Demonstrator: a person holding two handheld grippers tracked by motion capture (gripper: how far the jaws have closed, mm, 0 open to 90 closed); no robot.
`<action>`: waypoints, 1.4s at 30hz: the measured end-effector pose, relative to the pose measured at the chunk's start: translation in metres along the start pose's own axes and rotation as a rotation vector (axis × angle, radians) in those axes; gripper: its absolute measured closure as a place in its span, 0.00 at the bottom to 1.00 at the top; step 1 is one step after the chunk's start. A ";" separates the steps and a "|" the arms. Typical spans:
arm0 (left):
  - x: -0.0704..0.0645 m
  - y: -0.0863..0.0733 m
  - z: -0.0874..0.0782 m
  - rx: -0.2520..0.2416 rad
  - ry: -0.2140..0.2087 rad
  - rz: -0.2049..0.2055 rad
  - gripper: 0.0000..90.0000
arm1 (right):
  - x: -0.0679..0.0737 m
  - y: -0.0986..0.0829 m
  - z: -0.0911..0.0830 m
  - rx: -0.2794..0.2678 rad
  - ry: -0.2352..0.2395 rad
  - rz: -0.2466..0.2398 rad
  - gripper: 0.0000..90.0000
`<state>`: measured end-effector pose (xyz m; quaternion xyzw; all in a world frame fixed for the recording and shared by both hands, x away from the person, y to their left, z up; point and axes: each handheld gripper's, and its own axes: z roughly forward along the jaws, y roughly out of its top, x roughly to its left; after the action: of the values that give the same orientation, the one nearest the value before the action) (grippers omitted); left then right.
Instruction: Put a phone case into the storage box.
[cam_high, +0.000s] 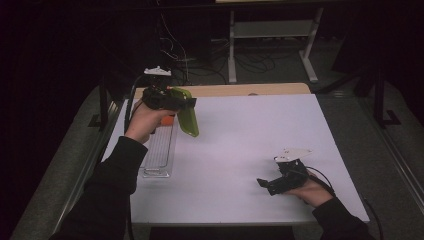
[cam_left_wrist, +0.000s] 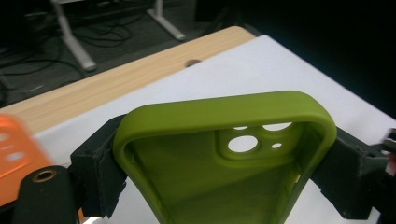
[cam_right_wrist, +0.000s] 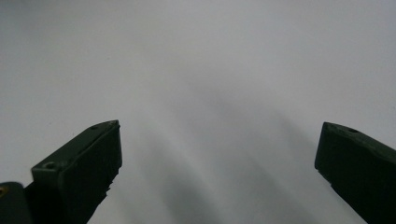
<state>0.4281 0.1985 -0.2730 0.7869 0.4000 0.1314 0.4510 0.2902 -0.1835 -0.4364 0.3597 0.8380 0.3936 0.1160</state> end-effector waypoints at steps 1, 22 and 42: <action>0.004 0.000 -0.002 0.009 0.011 0.007 0.16 | -0.002 -0.001 0.000 -0.001 -0.003 -0.020 0.00; 0.053 0.005 -0.014 0.024 0.242 -0.079 0.16 | 0.001 0.000 -0.001 -0.005 -0.007 -0.017 0.00; 0.083 -0.011 0.023 0.122 0.424 -0.134 0.16 | 0.001 0.000 -0.001 -0.013 -0.011 -0.019 0.00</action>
<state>0.4889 0.2496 -0.3080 0.7391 0.5445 0.2391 0.3163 0.2892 -0.1829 -0.4354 0.3533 0.8381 0.3959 0.1268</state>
